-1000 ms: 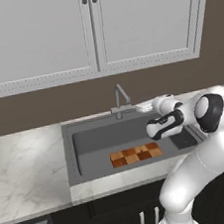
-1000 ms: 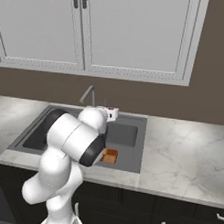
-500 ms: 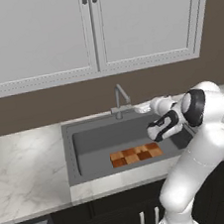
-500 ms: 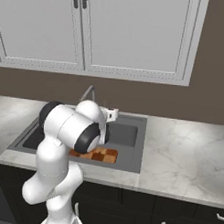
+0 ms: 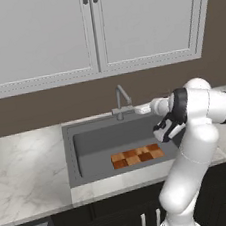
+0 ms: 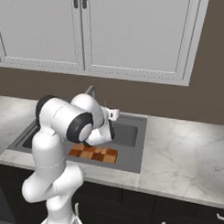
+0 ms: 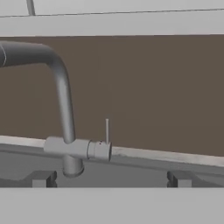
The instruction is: Turn on the sink faucet with hot water and rinse the cutting board for ten seconds, then turn off the faucet. Push the cutting board to reach the water if necessary.
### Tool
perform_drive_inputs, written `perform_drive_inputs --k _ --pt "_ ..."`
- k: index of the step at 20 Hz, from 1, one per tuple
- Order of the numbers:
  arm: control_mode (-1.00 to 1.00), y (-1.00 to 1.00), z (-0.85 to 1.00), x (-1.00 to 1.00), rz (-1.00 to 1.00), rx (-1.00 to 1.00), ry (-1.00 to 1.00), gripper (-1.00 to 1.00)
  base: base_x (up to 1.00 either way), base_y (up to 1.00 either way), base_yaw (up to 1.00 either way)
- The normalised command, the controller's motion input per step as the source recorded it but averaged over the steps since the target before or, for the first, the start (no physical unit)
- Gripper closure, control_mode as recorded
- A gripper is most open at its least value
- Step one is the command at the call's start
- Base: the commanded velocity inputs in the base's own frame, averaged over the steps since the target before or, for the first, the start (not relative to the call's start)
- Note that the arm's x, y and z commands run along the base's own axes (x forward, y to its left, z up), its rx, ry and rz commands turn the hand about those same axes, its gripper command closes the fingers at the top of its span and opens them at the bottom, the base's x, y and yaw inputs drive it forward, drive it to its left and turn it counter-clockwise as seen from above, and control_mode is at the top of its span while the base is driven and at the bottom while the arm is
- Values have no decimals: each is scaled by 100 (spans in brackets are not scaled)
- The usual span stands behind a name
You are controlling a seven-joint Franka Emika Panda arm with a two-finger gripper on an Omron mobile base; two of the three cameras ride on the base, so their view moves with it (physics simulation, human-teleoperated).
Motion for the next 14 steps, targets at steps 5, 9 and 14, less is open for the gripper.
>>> perform_drive_inputs --k 5,9,14 --pt "-100 7 -13 1 0 0 0 -100 0 0 0" --pt "-100 12 -9 0 0 0 -2 -100 0 0 0" --pt "-100 11 -1 0 0 0 -7 -100 0 0 0"
